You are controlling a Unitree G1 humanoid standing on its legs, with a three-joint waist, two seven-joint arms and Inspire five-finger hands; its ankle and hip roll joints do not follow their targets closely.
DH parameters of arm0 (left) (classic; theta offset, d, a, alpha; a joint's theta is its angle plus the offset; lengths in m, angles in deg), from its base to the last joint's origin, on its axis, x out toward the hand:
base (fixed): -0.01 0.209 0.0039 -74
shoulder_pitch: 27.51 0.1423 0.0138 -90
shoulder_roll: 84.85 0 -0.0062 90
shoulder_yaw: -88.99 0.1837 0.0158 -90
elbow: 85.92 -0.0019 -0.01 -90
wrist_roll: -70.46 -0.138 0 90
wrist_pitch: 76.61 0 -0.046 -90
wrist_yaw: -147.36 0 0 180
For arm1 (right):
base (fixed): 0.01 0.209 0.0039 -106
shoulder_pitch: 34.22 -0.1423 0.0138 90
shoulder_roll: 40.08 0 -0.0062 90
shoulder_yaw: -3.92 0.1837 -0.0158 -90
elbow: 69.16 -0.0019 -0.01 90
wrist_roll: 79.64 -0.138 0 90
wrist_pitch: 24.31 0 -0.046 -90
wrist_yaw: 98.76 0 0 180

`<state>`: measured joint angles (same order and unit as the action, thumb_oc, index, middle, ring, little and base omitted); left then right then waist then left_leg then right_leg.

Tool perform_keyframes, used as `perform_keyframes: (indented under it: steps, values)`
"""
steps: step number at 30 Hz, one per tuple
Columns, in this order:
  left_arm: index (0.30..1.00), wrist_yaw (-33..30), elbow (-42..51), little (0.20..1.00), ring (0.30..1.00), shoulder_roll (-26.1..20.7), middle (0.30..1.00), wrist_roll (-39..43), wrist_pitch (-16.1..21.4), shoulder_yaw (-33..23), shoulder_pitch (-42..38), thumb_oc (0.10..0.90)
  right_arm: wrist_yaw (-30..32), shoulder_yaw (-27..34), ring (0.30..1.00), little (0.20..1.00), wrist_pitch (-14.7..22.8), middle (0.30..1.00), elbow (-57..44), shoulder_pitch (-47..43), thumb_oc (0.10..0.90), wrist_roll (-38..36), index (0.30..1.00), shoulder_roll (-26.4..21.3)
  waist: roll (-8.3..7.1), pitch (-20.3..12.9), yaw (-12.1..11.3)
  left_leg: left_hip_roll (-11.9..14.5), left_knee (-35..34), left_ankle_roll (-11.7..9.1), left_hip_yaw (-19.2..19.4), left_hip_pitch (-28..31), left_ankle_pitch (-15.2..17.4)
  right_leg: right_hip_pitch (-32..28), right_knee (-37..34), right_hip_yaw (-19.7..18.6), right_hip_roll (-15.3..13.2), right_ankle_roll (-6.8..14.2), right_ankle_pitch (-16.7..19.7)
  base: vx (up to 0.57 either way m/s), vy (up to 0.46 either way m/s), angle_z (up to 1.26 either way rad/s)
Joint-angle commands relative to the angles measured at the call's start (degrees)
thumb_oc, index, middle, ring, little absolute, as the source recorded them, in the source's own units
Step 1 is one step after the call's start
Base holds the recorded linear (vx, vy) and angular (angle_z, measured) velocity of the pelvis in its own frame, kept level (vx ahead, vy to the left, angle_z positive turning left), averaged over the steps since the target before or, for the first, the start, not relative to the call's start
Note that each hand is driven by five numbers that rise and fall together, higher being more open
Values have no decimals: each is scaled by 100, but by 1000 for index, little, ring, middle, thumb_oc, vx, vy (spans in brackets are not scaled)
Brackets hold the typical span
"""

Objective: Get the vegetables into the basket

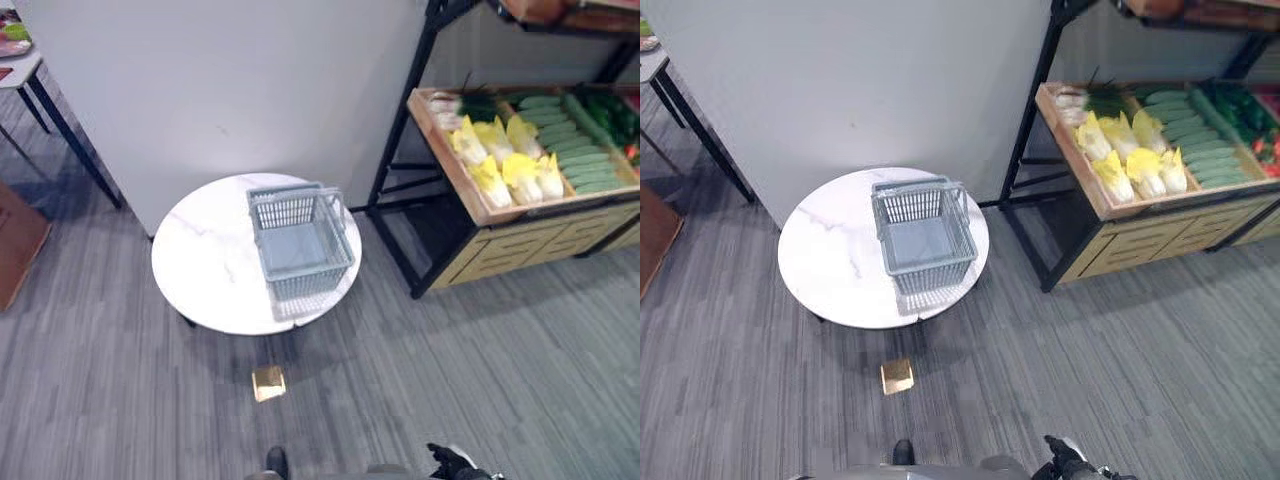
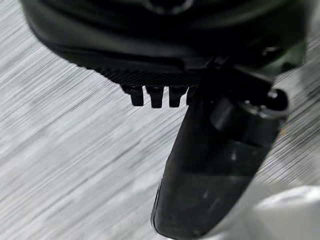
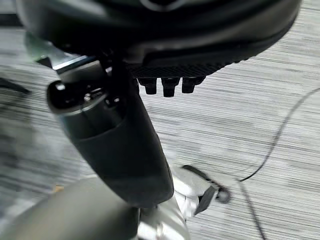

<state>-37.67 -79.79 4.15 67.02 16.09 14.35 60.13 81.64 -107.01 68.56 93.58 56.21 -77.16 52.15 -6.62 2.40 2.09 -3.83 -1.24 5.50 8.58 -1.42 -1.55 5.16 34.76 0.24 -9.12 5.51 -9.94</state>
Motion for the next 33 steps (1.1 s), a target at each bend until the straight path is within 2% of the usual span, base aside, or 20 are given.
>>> perform_keyframes:
  steps: [1,2,3,5,6,8,9,12,15,18,20,21,23,24,26,27,29,30,32,33]
  values:
    - [1000,-32,-40,1000,1000,-100,1000,-85,-49,-367,-60,900,-61,-160,1000,1000,87,1000,-27,-480,900,90,1000,25,152,412,-208,484,281,-464,-46,-328,76,-280,-1805,-124,-328,419,2239,194,427,-1]
    - [1000,-15,-79,1000,1000,-143,1000,-122,-76,-396,-54,900,-66,-183,1000,1000,91,1000,-95,-477,900,72,1000,48,168,456,-198,461,231,-408,-28,-142,162,-115,-1485,36,-332,380,2280,218,368,-22]
    - [1000,-13,166,1000,1000,-89,1000,-23,-25,-335,-16,900,-59,-189,1000,1000,85,1000,-134,-501,900,95,1000,-63,321,563,-176,438,91,-377,-73,71,197,313,-1522,287,-144,273,2018,186,247,-14]
    - [1000,-13,167,1000,1000,-85,1000,-22,-26,-334,-16,900,-60,-189,1000,1000,85,1000,-134,-501,900,95,1000,-68,325,580,-166,438,81,-382,-85,97,200,292,-1508,301,-146,269,1998,95,71,7]
    - [1000,2,179,1000,1000,-6,1000,10,-22,-257,-28,900,-30,-155,1000,1000,82,1000,-122,-536,900,111,1000,-122,372,650,-135,437,-8,-409,-115,231,231,434,-1931,609,-115,264,1803,117,-1,18]
    - [1000,24,156,1000,1000,63,1000,1,-25,-200,-40,900,-6,-131,1000,1000,85,1000,-88,-558,900,95,1000,-146,372,701,-71,417,-46,-448,-167,354,284,509,-2381,715,-71,308,1815,204,-55,12]
    - [1000,41,134,1000,1000,95,1000,-20,-9,-188,-52,900,10,-117,1000,1000,79,1000,-78,-556,900,80,1000,-158,365,731,24,412,-74,-509,-285,491,358,658,-2778,574,2,370,1904,249,-113,8]
    - [1000,76,133,1000,1000,137,1000,-41,15,-190,-30,900,-20,-140,1000,1000,67,1000,-90,-503,900,124,1000,-184,362,735,92,439,-29,-595,-438,655,501,662,-3131,461,67,382,1985,226,-170,41]
    - [1000,75,118,1000,1000,218,1000,-21,17,-198,-24,900,-29,-178,1000,1000,67,1000,-57,-507,900,161,1000,-250,421,632,58,526,39,-695,-481,650,544,453,-3350,585,147,282,1931,124,-181,60]
    - [1000,59,135,1000,1000,267,1000,15,-7,-129,-66,900,-3,-172,1000,1000,98,1000,-83,-575,900,82,1000,-389,552,589,91,747,397,-880,-591,528,556,397,-3192,686,300,103,1677,104,-218,48]
    - [1000,50,161,1000,1000,331,1000,45,1,-61,-103,900,57,-71,1000,1000,107,1000,-15,-614,900,9,1000,-512,650,589,114,807,604,-994,-656,456,415,324,-3168,749,378,3,1553,112,-208,0]
    - [1000,50,161,1000,1000,333,1000,45,1,-61,-104,900,56,-71,1000,1000,107,1000,-15,-613,900,8,1000,-513,652,588,116,808,609,-995,-660,452,417,326,-3167,752,379,2,1552,121,-168,-18]
    - [1000,26,228,1000,1000,393,1000,114,24,8,-166,900,104,2,1000,1000,109,1000,108,-629,900,-23,1000,-620,696,642,91,708,1196,-1139,-922,239,143,204,-3176,733,440,-127,1452,135,-126,-18]
    - [1000,25,245,1000,1000,404,1000,128,26,28,-181,900,116,9,1000,1000,102,1000,145,-633,900,-16,1000,-646,703,661,85,696,1217,-1153,-982,185,82,175,-3195,719,438,-137,1434,86,-40,-20]
    - [1000,27,263,1000,1000,417,1000,157,27,48,-196,900,120,26,1000,1000,90,1000,179,-618,900,-12,1000,-667,698,681,107,731,1163,-1160,-998,103,35,135,-3222,722,410,-137,1410,48,34,-17]
    - [1000,-18,274,1000,1000,439,1000,163,39,83,-212,900,153,85,1000,1000,67,1000,243,-594,900,-31,1000,-686,649,663,107,883,803,-1120,-949,-143,116,63,-3298,682,261,-63,1373,59,62,-2]
    - [1000,-18,273,1000,1000,439,1000,163,40,84,-211,900,153,85,1000,1000,67,1000,244,-593,900,-31,1000,-686,648,664,104,883,802,-1119,-946,-137,120,61,-3297,678,261,-62,1369,80,99,16]
    - [1000,-65,243,1000,1000,464,1000,150,43,100,-219,900,175,97,1000,1000,59,1000,263,-579,900,12,1000,-694,705,650,60,1082,319,-1133,-1033,-396,-139,10,-3324,561,209,-10,1325,99,136,23]
    - [1000,-68,241,1000,1000,460,1000,161,58,91,-212,900,165,103,1000,1000,72,1000,245,-576,900,20,1000,-692,735,649,39,1084,267,-1141,-1058,-426,-221,-3,-3320,493,202,11,1320,110,162,5]
    - [1000,-58,234,1000,1000,451,1000,166,47,68,-193,900,153,91,1000,1000,71,1000,241,-587,900,30,1000,-675,750,639,25,1081,223,-1123,-1052,-346,-163,-7,-3294,415,218,2,1294,109,255,-43]
